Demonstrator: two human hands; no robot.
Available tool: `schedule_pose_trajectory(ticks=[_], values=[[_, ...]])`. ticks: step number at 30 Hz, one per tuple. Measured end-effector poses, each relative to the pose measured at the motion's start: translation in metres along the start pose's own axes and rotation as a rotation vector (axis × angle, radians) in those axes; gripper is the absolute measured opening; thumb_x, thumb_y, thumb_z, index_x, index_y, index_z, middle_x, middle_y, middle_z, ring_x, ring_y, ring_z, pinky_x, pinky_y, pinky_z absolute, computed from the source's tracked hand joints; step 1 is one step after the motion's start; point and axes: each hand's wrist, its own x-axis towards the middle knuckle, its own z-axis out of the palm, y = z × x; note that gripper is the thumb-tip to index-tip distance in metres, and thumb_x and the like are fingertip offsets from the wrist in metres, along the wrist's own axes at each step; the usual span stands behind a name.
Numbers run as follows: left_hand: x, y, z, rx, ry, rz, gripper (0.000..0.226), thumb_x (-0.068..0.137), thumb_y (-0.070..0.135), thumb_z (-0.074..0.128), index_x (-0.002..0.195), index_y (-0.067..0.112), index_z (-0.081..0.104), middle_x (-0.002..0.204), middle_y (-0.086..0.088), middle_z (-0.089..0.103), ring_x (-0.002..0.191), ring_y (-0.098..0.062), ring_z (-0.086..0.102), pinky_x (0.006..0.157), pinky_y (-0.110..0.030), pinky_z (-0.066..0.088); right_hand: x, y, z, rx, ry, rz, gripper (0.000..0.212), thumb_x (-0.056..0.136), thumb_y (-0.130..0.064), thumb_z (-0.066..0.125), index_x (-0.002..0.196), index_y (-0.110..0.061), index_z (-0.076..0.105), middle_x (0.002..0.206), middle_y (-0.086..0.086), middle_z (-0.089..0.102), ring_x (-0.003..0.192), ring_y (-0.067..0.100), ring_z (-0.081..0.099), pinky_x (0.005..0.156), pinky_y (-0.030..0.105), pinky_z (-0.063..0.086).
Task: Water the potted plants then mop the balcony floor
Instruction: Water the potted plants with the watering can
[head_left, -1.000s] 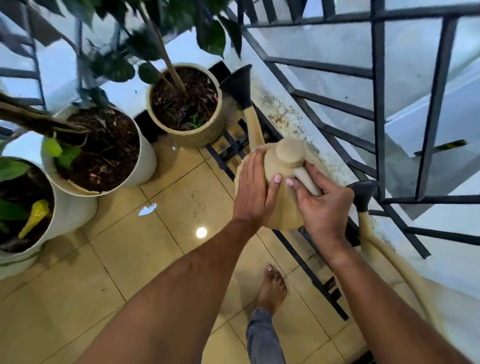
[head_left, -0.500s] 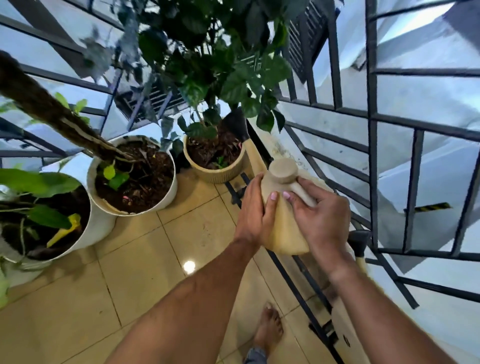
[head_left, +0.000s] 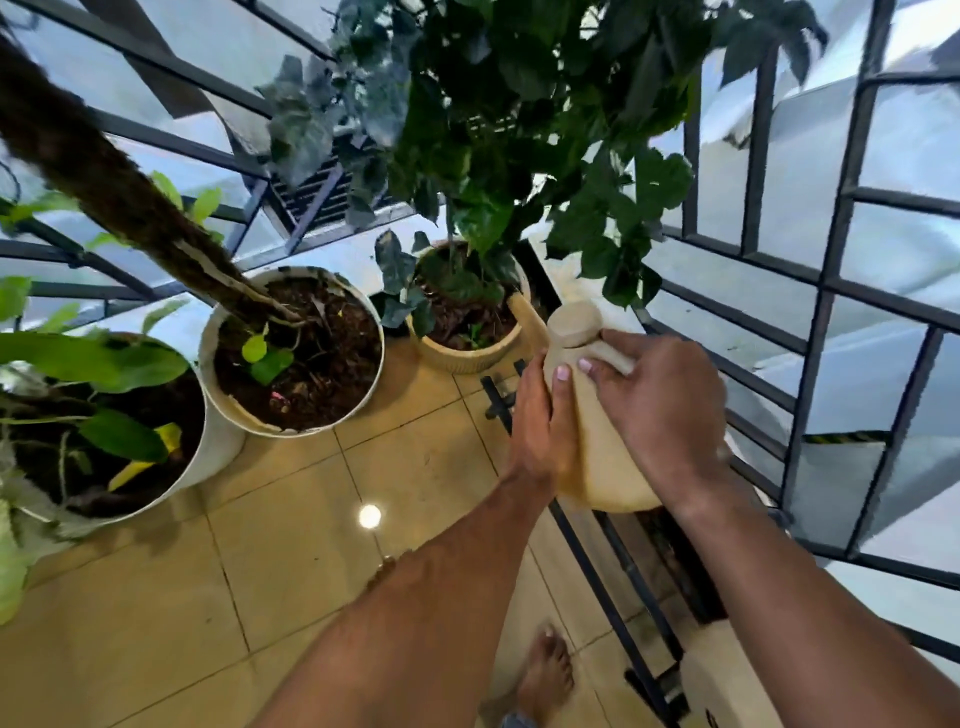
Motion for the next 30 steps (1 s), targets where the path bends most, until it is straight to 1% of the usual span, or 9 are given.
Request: schedule_pose_trajectory(ticks=[3, 6, 8, 12, 16, 20, 23, 26, 30], values=[[0.013, 0.001, -0.001, -0.065, 0.011, -0.071, 0.066, 0.096, 0.078, 0.022, 0.149, 0.043, 0.038, 0.147, 0.017, 0.05, 0.138, -0.003, 0.045, 0.116, -0.042, 0.038, 0.019, -0.012, 0.009, -0.087, -0.027, -0.035, 0.028, 0.09, -0.04, 0.076, 0.115, -0.028, 0.079, 0.093, 0.002, 0.079, 0.085, 0.028, 0.072, 0.071, 0.034, 0.054], [0.025, 0.002, 0.0, -0.139, 0.038, -0.098, 0.058, 0.096, 0.077, 0.024, 0.134, 0.042, 0.051, 0.128, 0.022, 0.06, 0.122, 0.002, 0.055, 0.107, -0.038, 0.045, 0.037, -0.021, 0.019, -0.161, -0.054, -0.027, 0.026, 0.089, -0.04, 0.077, 0.11, -0.025, 0.08, 0.088, 0.004, 0.078, 0.081, 0.03, 0.072, 0.066, 0.032, 0.049], [0.033, 0.001, 0.0, -0.171, 0.046, -0.131, 0.059, 0.095, 0.077, 0.024, 0.129, 0.04, 0.055, 0.122, 0.021, 0.062, 0.118, 0.002, 0.056, 0.106, -0.041, 0.046, 0.048, -0.025, 0.027, -0.208, -0.069, -0.028, 0.023, 0.089, -0.041, 0.077, 0.105, -0.025, 0.081, 0.082, 0.004, 0.076, 0.077, 0.031, 0.071, 0.063, 0.03, 0.044], [0.045, -0.003, 0.003, -0.223, 0.04, -0.187, 0.062, 0.096, 0.077, 0.023, 0.129, 0.037, 0.057, 0.124, 0.016, 0.064, 0.12, -0.003, 0.057, 0.108, -0.046, 0.045, 0.066, -0.032, 0.038, -0.294, -0.104, -0.059, 0.019, 0.089, -0.042, 0.075, 0.096, -0.026, 0.08, 0.076, 0.003, 0.073, 0.071, 0.029, 0.068, 0.059, 0.028, 0.036], [0.05, -0.002, 0.004, -0.259, 0.064, -0.232, 0.065, 0.093, 0.08, 0.024, 0.135, 0.041, 0.055, 0.13, 0.023, 0.062, 0.124, 0.007, 0.053, 0.111, -0.036, 0.042, 0.08, -0.034, 0.046, -0.379, -0.155, -0.098, 0.02, 0.09, -0.042, 0.072, 0.095, -0.024, 0.08, 0.077, 0.004, 0.072, 0.072, 0.029, 0.068, 0.058, 0.028, 0.038], [0.054, 0.001, 0.003, -0.313, 0.068, -0.297, 0.078, 0.089, 0.084, 0.026, 0.143, 0.034, 0.052, 0.139, 0.015, 0.061, 0.132, -0.003, 0.052, 0.117, -0.043, 0.04, 0.09, -0.039, 0.051, -0.484, -0.198, -0.132, 0.02, 0.09, -0.037, 0.07, 0.097, -0.021, 0.08, 0.084, 0.007, 0.076, 0.079, 0.032, 0.071, 0.06, 0.029, 0.041], [0.057, 0.004, 0.003, -0.323, 0.065, -0.337, 0.078, 0.089, 0.081, 0.026, 0.145, 0.033, 0.051, 0.139, 0.013, 0.061, 0.131, -0.005, 0.053, 0.117, -0.042, 0.039, 0.095, -0.043, 0.055, -0.532, -0.217, -0.128, 0.019, 0.089, -0.033, 0.071, 0.099, -0.019, 0.08, 0.085, 0.009, 0.076, 0.082, 0.035, 0.072, 0.063, 0.029, 0.039], [0.058, 0.007, 0.002, -0.328, 0.04, -0.396, 0.08, 0.086, 0.082, 0.024, 0.144, 0.034, 0.052, 0.136, 0.008, 0.063, 0.128, -0.011, 0.056, 0.116, -0.044, 0.04, 0.097, -0.047, 0.055, -0.594, -0.268, -0.153, 0.02, 0.094, -0.033, 0.066, 0.102, -0.018, 0.077, 0.09, 0.009, 0.076, 0.086, 0.035, 0.073, 0.065, 0.03, 0.038], [0.056, 0.007, 0.002, -0.327, 0.032, -0.426, 0.07, 0.094, 0.074, 0.025, 0.141, 0.032, 0.056, 0.129, 0.007, 0.066, 0.122, -0.013, 0.059, 0.114, -0.044, 0.042, 0.096, -0.053, 0.055, -0.6, -0.241, -0.171, 0.016, 0.092, -0.024, 0.07, 0.088, -0.009, 0.072, 0.077, 0.014, 0.073, 0.075, 0.038, 0.072, 0.063, 0.03, 0.035]])
